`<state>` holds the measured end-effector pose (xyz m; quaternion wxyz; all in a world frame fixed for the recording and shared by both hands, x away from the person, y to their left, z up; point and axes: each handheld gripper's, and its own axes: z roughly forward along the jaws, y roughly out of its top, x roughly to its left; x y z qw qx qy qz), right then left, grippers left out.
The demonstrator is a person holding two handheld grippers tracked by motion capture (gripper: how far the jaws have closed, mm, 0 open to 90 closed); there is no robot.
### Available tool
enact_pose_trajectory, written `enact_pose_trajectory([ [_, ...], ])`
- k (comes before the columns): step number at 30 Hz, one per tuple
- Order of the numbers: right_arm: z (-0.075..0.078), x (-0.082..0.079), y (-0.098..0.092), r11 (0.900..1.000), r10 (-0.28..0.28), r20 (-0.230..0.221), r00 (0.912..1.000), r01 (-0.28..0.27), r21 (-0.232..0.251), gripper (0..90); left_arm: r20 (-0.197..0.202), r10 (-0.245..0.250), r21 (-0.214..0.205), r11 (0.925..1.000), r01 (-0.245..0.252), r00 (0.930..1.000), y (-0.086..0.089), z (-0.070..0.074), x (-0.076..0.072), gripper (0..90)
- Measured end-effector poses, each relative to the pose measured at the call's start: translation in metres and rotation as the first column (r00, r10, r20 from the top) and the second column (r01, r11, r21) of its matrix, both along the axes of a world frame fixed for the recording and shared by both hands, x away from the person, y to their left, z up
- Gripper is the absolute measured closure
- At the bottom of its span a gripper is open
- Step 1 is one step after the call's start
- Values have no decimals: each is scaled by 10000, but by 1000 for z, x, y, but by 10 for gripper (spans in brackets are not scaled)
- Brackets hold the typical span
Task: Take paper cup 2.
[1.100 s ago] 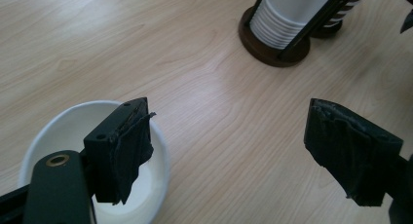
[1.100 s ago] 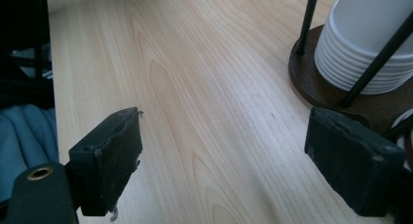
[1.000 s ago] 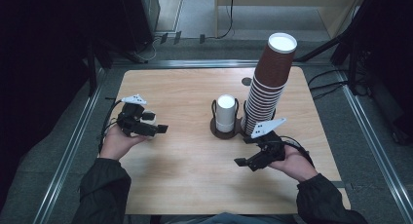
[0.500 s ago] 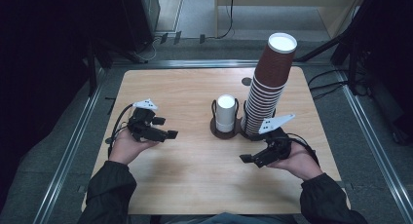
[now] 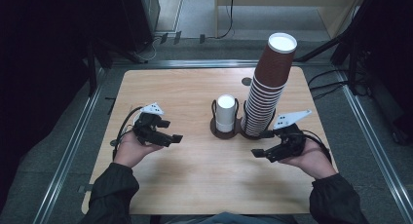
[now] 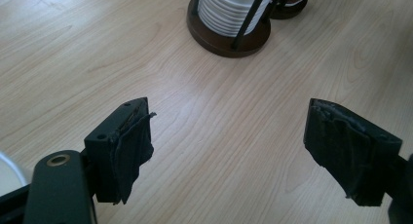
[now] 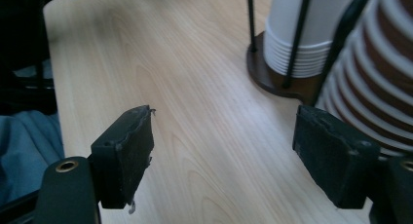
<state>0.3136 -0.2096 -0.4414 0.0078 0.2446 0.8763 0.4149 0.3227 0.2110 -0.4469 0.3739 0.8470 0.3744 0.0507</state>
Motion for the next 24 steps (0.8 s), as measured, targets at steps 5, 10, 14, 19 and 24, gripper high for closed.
enact_pose_trajectory([
  [5,10,1,-16,9994,-331,142,9993,332,-16,237,-2,-175,-22,9998,175,9998,-5,0,-2,234],
  [10,31,5,-31,9986,-443,359,9984,453,-256,239,-29,-316,21,9995,316,9995,-12,-1,-3,235],
  [14,49,10,-42,9979,-645,522,9966,645,16,236,261,-593,-136,9981,597,9979,-15,1,-6,261],
  [19,71,18,-50,9973,-732,756,9945,726,112,223,-20,-769,-32,9970,769,9970,-21,-2,-7,278],
  [24,90,26,-57,9956,-930,960,9910,919,154,204,33,-843,-35,9964,843,9964,-24,-3,-8,284],
])
